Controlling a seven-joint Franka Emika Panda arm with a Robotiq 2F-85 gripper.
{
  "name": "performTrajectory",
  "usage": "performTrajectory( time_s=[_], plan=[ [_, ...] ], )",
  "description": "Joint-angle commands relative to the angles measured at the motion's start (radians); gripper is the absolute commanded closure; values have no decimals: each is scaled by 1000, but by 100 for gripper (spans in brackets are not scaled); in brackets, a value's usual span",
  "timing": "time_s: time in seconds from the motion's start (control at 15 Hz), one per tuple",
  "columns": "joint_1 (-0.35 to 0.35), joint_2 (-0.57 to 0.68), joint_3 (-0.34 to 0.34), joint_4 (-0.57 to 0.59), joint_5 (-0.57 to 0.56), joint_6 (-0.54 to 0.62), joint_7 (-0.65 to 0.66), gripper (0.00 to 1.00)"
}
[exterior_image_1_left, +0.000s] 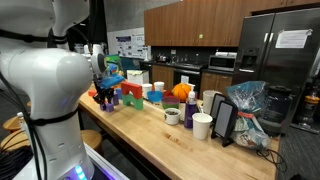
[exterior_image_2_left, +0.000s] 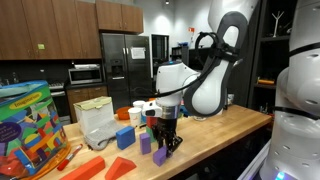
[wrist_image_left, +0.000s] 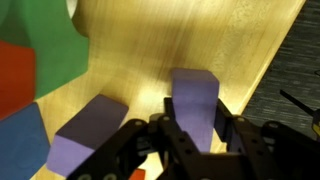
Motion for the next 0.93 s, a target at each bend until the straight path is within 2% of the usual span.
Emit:
performTrajectory(
  time_s=[0.0,0.27,0.87],
  plan=[
    [0,7,-3,0,16,1,-18,85],
    [9,-12,2,0,81,-17,-56,85],
    [38,-116,4,-15,307,-69,-202,85]
  ],
)
